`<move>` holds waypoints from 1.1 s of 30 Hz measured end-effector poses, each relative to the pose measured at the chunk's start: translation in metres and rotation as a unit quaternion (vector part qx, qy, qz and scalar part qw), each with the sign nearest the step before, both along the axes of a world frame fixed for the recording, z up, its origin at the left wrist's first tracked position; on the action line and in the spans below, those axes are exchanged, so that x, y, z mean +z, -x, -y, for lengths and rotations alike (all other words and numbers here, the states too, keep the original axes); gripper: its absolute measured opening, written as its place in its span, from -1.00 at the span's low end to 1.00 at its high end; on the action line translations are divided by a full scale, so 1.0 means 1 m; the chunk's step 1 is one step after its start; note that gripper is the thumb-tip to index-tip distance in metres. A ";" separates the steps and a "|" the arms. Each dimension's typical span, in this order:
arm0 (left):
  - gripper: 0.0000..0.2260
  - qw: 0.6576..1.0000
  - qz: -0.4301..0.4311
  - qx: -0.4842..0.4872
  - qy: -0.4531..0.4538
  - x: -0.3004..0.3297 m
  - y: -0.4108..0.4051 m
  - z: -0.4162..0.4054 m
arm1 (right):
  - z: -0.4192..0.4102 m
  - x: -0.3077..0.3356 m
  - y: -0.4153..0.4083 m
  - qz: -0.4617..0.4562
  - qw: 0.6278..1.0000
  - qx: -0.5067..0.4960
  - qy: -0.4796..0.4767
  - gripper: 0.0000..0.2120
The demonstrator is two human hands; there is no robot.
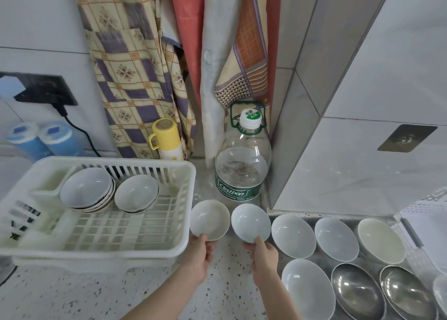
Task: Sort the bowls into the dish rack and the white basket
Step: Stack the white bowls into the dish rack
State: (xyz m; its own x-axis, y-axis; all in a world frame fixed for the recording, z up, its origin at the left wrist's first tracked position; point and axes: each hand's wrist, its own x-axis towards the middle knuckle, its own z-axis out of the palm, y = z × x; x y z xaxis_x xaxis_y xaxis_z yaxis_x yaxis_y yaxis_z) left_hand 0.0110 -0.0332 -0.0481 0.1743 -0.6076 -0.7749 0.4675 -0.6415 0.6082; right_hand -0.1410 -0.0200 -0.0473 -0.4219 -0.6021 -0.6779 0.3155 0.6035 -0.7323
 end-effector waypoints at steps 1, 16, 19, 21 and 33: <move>-0.75 1.000 0.002 -0.002 -0.003 0.000 -0.002 -0.003 | -0.002 0.002 -0.001 -0.003 1.000 -0.002 0.004 -0.81; -0.79 0.931 0.093 -0.352 0.007 0.051 -0.067 -0.084 | -0.056 0.082 -0.022 -0.038 0.989 -0.034 0.141 -0.85; -0.86 0.901 0.074 -0.425 0.043 0.081 -0.093 -0.090 | -0.056 0.108 -0.030 -0.055 0.983 -0.009 0.173 -0.89; -0.86 0.887 0.059 -0.450 0.083 0.100 -0.113 -0.092 | -0.054 0.125 -0.038 -0.064 0.978 0.005 0.197 -0.86; -0.85 0.932 0.122 -0.310 0.144 0.146 -0.284 -0.068 | -0.013 0.138 -0.159 -0.143 0.949 0.079 0.269 -0.80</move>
State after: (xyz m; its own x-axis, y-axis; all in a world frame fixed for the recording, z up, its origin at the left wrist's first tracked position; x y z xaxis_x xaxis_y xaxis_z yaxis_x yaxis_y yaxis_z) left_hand 0.2949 0.0350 0.0977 -0.1299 -0.8266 -0.5476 -0.1139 -0.5361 0.8364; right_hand 0.0175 -0.0068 0.0908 -0.4168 -0.9002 -0.1259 -0.0056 0.1411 -0.9900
